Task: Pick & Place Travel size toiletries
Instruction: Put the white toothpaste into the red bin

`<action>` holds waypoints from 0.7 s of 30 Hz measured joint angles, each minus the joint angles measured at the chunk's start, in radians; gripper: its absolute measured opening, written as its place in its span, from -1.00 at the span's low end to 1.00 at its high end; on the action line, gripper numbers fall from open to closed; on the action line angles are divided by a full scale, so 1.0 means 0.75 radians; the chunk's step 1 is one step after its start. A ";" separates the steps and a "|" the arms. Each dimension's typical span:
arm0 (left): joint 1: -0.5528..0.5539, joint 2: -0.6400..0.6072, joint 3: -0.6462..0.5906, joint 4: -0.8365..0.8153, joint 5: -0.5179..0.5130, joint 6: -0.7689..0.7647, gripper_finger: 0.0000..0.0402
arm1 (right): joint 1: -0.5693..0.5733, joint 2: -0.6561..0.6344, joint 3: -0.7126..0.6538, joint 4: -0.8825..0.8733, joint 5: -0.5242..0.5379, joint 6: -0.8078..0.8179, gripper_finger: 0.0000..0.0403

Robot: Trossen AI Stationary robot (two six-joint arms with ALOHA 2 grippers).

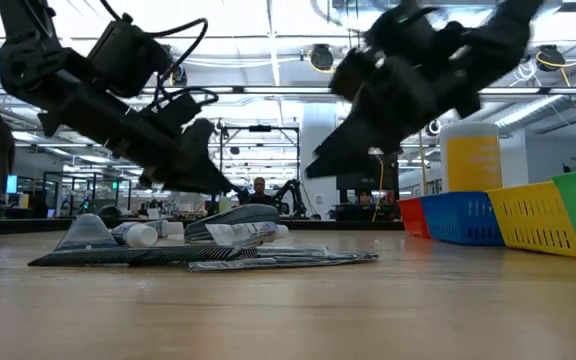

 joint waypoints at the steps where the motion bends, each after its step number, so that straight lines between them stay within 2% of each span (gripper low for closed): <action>1: -0.003 0.000 -0.005 -0.007 -0.021 -0.008 -0.27 | -0.003 0.050 0.049 -0.029 -0.008 -0.056 0.38; 8: -0.021 0.001 -0.021 -0.022 -0.110 -0.022 -0.27 | -0.035 0.291 0.325 -0.264 -0.028 -0.407 0.32; 15: -0.043 0.001 -0.021 -0.035 -0.112 -0.011 -0.27 | -0.069 0.378 0.392 -0.262 0.010 -0.586 0.22; 18: -0.043 0.001 -0.021 -0.040 -0.112 -0.012 -0.27 | -0.083 0.386 0.391 -0.285 0.011 -0.604 0.09; 21: -0.043 0.001 -0.021 -0.045 -0.112 -0.012 -0.27 | -0.086 0.386 0.391 -0.291 0.012 -0.604 -0.14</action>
